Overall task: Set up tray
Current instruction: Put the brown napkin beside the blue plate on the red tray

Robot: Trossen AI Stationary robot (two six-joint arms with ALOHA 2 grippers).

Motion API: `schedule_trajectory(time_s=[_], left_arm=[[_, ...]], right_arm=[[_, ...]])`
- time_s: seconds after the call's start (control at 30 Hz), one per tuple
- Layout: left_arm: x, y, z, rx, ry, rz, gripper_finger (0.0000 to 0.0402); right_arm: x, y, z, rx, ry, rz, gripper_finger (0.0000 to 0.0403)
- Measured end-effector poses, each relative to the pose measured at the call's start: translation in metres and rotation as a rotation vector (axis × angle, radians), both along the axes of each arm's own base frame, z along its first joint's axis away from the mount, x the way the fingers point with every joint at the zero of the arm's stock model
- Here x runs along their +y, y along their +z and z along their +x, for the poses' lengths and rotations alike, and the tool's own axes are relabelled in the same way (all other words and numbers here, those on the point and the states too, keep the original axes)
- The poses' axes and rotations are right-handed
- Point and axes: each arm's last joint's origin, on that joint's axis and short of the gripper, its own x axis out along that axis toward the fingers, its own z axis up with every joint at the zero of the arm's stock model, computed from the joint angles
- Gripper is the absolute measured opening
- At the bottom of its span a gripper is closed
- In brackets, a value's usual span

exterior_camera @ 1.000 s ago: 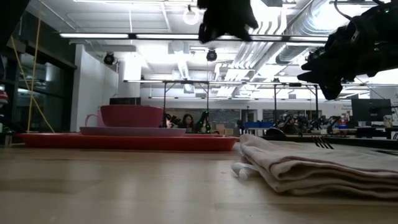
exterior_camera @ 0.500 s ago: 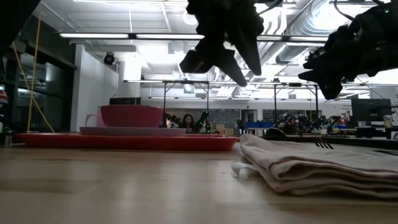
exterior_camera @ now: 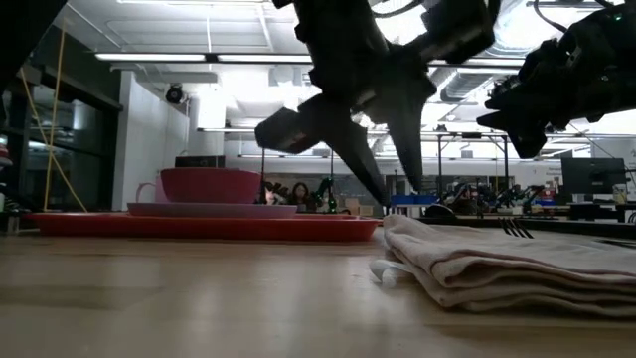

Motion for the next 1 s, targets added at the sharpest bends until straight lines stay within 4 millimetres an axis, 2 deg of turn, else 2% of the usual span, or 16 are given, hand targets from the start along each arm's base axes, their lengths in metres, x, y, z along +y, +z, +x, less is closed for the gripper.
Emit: schedule_trajectory(time_s=[0.17,0.37,0.43,0.63,1.0], left_arm=[[-0.002,-0.002,0.003,-0.023,0.064,0.018,0.0145],[-0.002,-0.02,0.007,0.017,0.103,0.016,0.0145],[-0.001,-0.026,0.002,0.08,0.114,0.025,0.0145],[0.001,-0.03,0.001,0.085,0.142,0.067,0.0145],[-0.003,-0.038,0.01,0.039,0.147,-0.008,0.0145]], right_arm=[[0.0,0.001,0.0,-0.006,0.007,-0.001,0.0114],[0.002,0.001,0.0,-0.01,0.057,0.018,0.0114],[0.002,0.001,0.0,-0.01,0.065,0.025,0.0114],[0.002,0.001,0.0,-0.015,0.065,0.021,0.0114],[0.002,0.001,0.0,-0.016,0.065,0.02,0.0114]])
